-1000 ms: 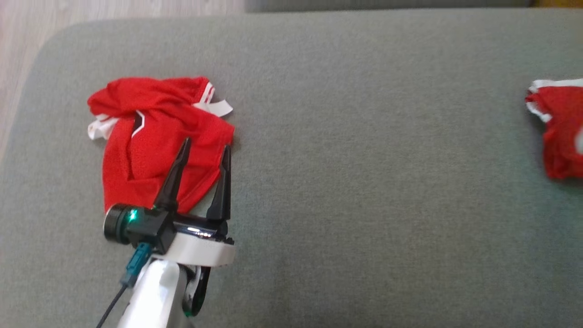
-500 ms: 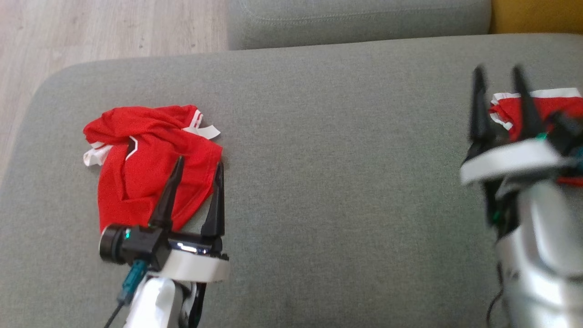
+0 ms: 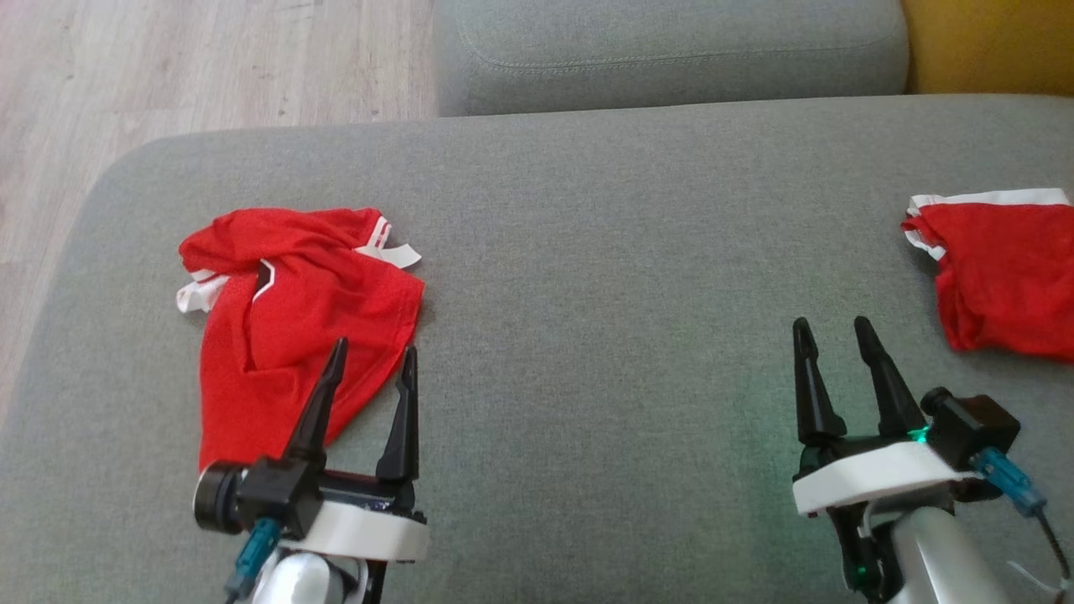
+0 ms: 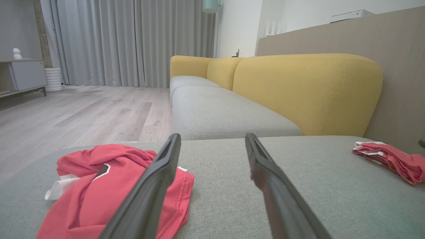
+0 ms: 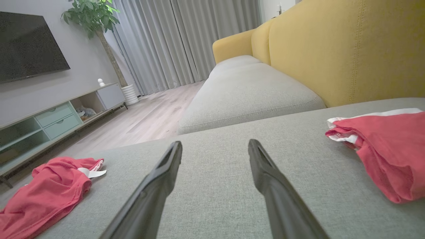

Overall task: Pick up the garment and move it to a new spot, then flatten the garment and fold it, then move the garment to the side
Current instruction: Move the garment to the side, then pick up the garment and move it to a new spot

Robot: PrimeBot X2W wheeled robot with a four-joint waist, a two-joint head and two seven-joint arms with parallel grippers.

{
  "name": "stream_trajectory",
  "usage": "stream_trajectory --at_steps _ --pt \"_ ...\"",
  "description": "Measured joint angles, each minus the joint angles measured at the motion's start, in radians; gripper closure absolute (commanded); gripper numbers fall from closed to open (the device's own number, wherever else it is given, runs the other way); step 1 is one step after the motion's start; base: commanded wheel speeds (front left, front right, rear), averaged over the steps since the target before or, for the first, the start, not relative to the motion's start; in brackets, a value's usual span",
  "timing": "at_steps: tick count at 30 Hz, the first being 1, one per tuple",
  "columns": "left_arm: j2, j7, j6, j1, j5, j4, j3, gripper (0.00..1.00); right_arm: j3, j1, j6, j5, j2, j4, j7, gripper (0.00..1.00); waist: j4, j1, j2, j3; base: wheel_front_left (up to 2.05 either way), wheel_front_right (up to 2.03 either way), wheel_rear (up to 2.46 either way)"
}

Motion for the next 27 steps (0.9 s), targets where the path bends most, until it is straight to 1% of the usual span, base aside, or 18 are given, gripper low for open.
stream_trajectory --at_steps 4,10,14,18,22,23,27 --pt "0.0 0.0 0.003 0.005 -0.005 0.001 -0.005 0.0 0.004 0.011 0.0 0.004 0.0 -0.032 -0.002 0.0 -0.002 0.0001 0.0 -0.003 0.0 0.0 0.0" --pt "0.0 0.0 0.004 0.005 -0.005 0.001 -0.007 0.0 0.007 0.012 0.0 0.005 0.0 -0.044 -0.003 0.0 0.001 0.0001 0.0 -0.007 0.0 0.0 0.0" --pt "0.0 0.0 0.004 0.005 -0.005 0.0 -0.007 0.0 0.014 0.014 0.0 0.013 0.0 -0.048 -0.003 0.0 0.015 0.0001 0.0 -0.01 0.0 0.0 0.0" --pt "0.0 0.0 0.004 0.005 -0.005 0.001 -0.007 0.0 0.036 0.021 0.0 0.013 0.0 -0.051 -0.003 0.0 0.044 0.0001 0.0 -0.014 0.0 0.0 0.0" --pt "0.0 0.0 0.006 0.005 -0.005 0.006 -0.007 0.0 0.066 0.05 0.0 0.014 0.0 -0.051 -0.003 0.0 0.091 0.0001 0.0 -0.022 0.0 0.0 0.0" --pt "0.0 0.0 0.006 0.005 -0.005 0.006 -0.007 0.0 0.066 0.05 0.0 0.014 0.0 -0.051 -0.003 0.0 0.091 0.0001 0.0 -0.022 0.0 0.0 0.0" --pt "0.0 0.0 0.006 0.007 0.0 0.013 -0.007 0.0 0.099 0.061 0.0 0.022 0.0 -0.048 -0.003 0.0 0.149 0.0001 0.0 -0.034 0.0 0.0 0.0"
